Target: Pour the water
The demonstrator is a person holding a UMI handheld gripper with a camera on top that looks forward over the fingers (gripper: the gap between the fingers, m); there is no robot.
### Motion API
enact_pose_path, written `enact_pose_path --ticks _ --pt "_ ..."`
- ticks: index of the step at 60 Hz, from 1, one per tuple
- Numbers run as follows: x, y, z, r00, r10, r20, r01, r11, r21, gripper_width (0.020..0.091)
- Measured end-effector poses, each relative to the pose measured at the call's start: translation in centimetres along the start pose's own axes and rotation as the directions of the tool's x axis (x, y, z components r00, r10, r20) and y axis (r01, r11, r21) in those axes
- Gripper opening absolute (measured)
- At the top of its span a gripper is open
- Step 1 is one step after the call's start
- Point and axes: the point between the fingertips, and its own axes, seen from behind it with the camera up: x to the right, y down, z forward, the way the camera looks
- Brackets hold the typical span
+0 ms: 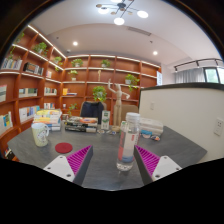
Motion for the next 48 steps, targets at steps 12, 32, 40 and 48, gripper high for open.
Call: enact_pose_path --ticks 12,32,40,48 --pt "5.2 1.2 3.2 0.997 0.072 -0.032 -0.072 0.997 -0.005 0.0869" --pt "5.2 0.8 9.6 0.998 0.055 0.001 -0.055 0.998 0.015 0.0774" --pt "4.8 1.5 10.8 0.997 0.076 0.007 -0.076 0.997 0.018 0.0565" --pt "5.0 1.6 10.8 0.997 0.083 -0.001 -0.083 0.996 0.034 0.0483"
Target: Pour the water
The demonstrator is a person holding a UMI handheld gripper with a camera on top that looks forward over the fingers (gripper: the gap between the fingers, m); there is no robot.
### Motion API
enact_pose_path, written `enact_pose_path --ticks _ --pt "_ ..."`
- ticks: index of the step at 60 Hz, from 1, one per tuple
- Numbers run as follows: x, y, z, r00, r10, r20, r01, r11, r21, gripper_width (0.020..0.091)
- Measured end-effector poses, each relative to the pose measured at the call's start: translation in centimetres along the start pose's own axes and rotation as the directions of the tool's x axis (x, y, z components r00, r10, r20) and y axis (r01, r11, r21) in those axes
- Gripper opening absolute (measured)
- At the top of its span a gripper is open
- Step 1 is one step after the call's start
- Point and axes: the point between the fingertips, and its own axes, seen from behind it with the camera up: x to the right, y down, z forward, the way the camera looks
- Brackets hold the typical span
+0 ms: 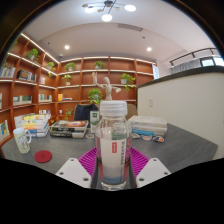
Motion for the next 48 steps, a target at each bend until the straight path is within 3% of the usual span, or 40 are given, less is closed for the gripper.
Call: enact_pose_path --ticks 7,21,30,37,48 --pt "0.3 -0.2 0.0 1.000 -0.003 -0.005 0.003 1.000 0.014 0.0365" --pt "-0.1 -0.2 0.2 0.998 -0.059 -0.019 0.059 0.998 0.005 0.0363" --pt "-4.3 -1.5 0.4 0.956 -0.290 0.036 0.290 0.957 0.010 0.0363" --pt "-9.3 -3.4 1.3 0.820 -0.568 0.064 0.564 0.822 0.080 0.0363" --pt "-17.8 -6.3 3.5 0.476 -0.879 0.000 0.864 0.468 0.183 0.0362"
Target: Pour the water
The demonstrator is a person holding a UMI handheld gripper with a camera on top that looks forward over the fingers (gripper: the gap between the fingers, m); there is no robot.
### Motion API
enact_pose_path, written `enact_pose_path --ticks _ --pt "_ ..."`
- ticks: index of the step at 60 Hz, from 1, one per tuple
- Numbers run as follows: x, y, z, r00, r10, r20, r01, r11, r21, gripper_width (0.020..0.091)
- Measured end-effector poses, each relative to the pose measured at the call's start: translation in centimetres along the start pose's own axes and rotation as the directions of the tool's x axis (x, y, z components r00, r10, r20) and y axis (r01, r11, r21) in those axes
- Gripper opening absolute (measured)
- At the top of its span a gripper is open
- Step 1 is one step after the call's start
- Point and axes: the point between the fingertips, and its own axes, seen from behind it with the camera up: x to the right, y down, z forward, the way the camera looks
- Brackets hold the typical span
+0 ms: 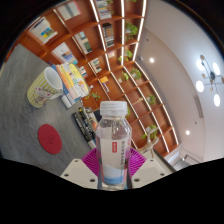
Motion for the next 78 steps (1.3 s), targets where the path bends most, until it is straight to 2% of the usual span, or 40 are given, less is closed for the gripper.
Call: enact_pose_path --ticks 10,18,25,29,38,42,51,54,59,67,72,75,78 --pt "-0.9 -6.4 2.3 0.924 -0.380 -0.044 0.382 0.921 0.068 0.0361" --pt "-2.7 -8.8 4.5 0.836 -0.548 -0.036 0.549 0.831 0.093 0.0361" --pt "-3.5 -11.2 5.1 0.711 -0.696 -0.103 0.703 0.700 0.124 0.0361" --pt "-4.0 -12.7 5.1 0.632 -0.760 -0.149 0.775 0.618 0.133 0.0361" --pt "-4.3 -15.0 5.6 0.435 -0.866 -0.246 0.900 0.423 0.100 0.0362" --pt "-4.2 -15.1 5.6 0.426 -0.870 -0.249 0.904 0.419 0.082 0.0361" --pt "-4.2 -14.9 5.5 0.479 -0.847 -0.230 0.878 0.469 0.097 0.0363" --pt "-4.0 -14.6 5.3 0.537 -0.815 -0.218 0.843 0.527 0.107 0.0362" --pt "-3.3 -13.4 4.8 0.705 -0.694 -0.146 0.709 0.691 0.137 0.0363" --pt "-3.1 -10.5 3.9 0.973 -0.213 0.085 0.202 0.972 0.123 0.0363" --pt "-4.5 -10.6 3.1 0.971 0.146 0.187 -0.164 0.983 0.086 0.0369" --pt "-3.9 -9.8 2.8 0.906 0.324 0.274 -0.352 0.934 0.057 0.0367" --pt "-4.2 -9.4 2.5 0.820 0.475 0.320 -0.501 0.865 0.001 0.0368"
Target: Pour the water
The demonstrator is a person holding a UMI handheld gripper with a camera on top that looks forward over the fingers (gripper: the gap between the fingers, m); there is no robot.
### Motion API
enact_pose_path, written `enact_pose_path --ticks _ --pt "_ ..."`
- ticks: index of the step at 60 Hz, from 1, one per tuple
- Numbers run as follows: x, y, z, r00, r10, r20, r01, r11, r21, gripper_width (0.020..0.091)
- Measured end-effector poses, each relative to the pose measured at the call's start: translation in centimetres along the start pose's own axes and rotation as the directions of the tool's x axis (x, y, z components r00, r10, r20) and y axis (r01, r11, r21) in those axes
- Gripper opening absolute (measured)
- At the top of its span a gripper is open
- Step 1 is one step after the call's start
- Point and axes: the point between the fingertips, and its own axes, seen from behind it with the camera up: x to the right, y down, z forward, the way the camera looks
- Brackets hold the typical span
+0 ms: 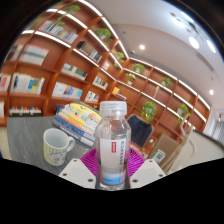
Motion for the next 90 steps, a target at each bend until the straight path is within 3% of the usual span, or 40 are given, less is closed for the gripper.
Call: enact_pose_path --ticks 13,26,32,33,44,55,61,70,82,90 --pt "-2.4 2.2 1.2 0.888 0.440 0.134 -0.445 0.895 0.007 0.0367" --pt "-4.1 3.2 2.3 0.894 0.428 0.131 -0.437 0.898 0.054 0.0365" --pt "-5.2 4.4 2.5 0.888 0.436 0.145 -0.444 0.896 0.029 0.0380" --pt "-4.9 4.0 2.5 0.889 0.434 0.147 -0.445 0.894 0.053 0.0367" --pt "-4.7 4.5 2.4 0.882 0.449 0.144 -0.460 0.886 0.051 0.0367" --pt "-4.7 4.9 2.3 0.880 0.461 0.114 -0.466 0.885 0.019 0.0510" --pt "-4.3 5.6 1.3 0.869 0.489 0.077 -0.490 0.872 -0.013 0.0682" --pt "-3.3 7.2 -2.4 0.857 0.515 0.021 -0.514 0.857 -0.037 0.0811" --pt "0.3 9.4 -9.7 0.838 0.528 -0.134 -0.536 0.844 -0.023 0.0827" --pt "0.3 9.7 -13.7 0.812 0.570 -0.124 -0.578 0.816 -0.032 0.0834"
